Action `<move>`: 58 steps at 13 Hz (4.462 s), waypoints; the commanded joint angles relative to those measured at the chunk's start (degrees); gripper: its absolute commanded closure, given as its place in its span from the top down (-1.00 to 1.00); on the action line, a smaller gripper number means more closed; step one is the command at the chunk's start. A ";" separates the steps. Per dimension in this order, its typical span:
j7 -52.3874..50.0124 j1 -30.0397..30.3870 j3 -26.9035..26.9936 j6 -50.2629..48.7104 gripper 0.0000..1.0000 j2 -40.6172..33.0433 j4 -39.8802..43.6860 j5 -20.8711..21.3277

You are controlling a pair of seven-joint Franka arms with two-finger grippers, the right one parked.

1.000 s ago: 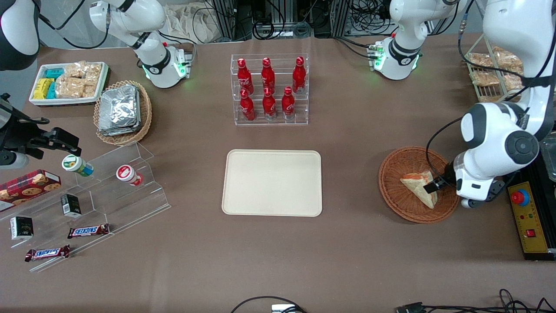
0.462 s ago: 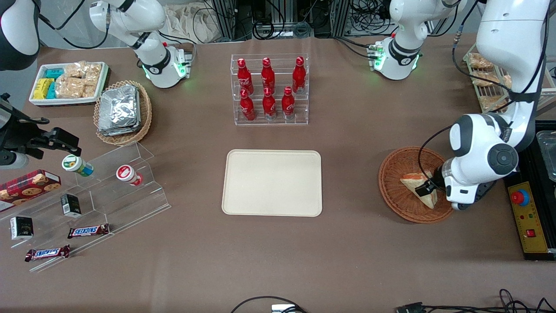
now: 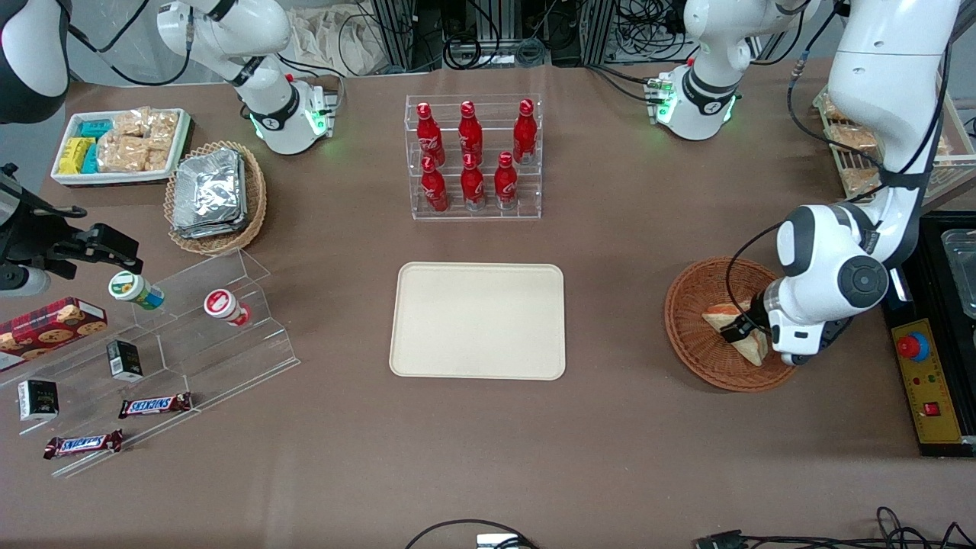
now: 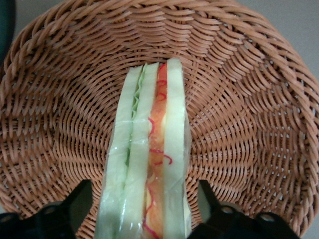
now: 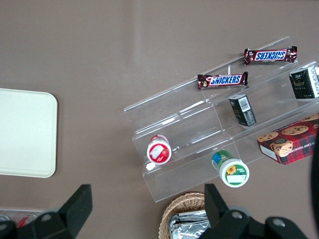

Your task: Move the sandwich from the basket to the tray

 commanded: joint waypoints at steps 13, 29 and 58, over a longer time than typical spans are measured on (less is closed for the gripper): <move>8.23 -1.50 -1.20 -31.11 -0.91 -1.80 27.16 -0.16; 9.47 -18.72 -11.49 -27.39 -1.00 13.30 38.19 3.26; 7.07 -21.30 -11.49 -20.84 1.00 -13.22 7.07 6.35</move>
